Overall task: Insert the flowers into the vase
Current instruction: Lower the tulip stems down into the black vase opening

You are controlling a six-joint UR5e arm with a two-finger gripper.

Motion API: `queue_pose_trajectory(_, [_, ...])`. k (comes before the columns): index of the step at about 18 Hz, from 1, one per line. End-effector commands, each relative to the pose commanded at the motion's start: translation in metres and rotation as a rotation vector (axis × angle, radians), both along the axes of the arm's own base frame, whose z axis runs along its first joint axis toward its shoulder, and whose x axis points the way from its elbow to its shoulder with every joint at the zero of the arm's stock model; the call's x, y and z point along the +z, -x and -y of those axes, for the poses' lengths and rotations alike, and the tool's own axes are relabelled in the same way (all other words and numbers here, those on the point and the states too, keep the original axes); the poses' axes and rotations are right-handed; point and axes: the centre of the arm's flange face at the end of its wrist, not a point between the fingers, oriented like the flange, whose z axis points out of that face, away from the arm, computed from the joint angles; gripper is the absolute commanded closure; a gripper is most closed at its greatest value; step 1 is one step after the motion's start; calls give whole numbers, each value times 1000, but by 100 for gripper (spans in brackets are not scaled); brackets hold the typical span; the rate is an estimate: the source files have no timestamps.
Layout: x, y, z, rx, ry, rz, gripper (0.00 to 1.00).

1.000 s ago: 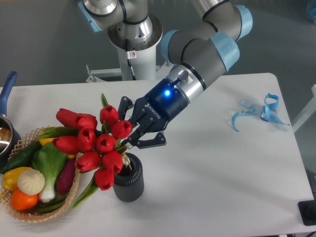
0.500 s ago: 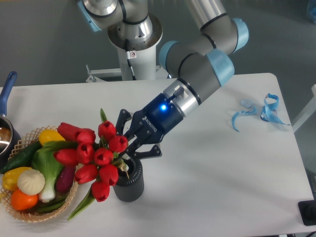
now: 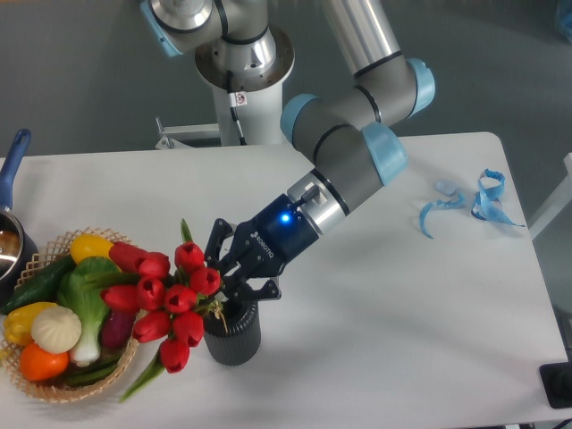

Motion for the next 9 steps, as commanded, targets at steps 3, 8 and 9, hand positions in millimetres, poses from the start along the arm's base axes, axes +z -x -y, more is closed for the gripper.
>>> queue_pose_trajectory(3, [-13, 1, -1, -6, 4, 0, 53])
queue_pose_trajectory(8, [-27, 11, 13, 27, 45, 0, 0])
queue_pose_trajectory(9, [-26, 16, 16, 37, 47, -2, 0])
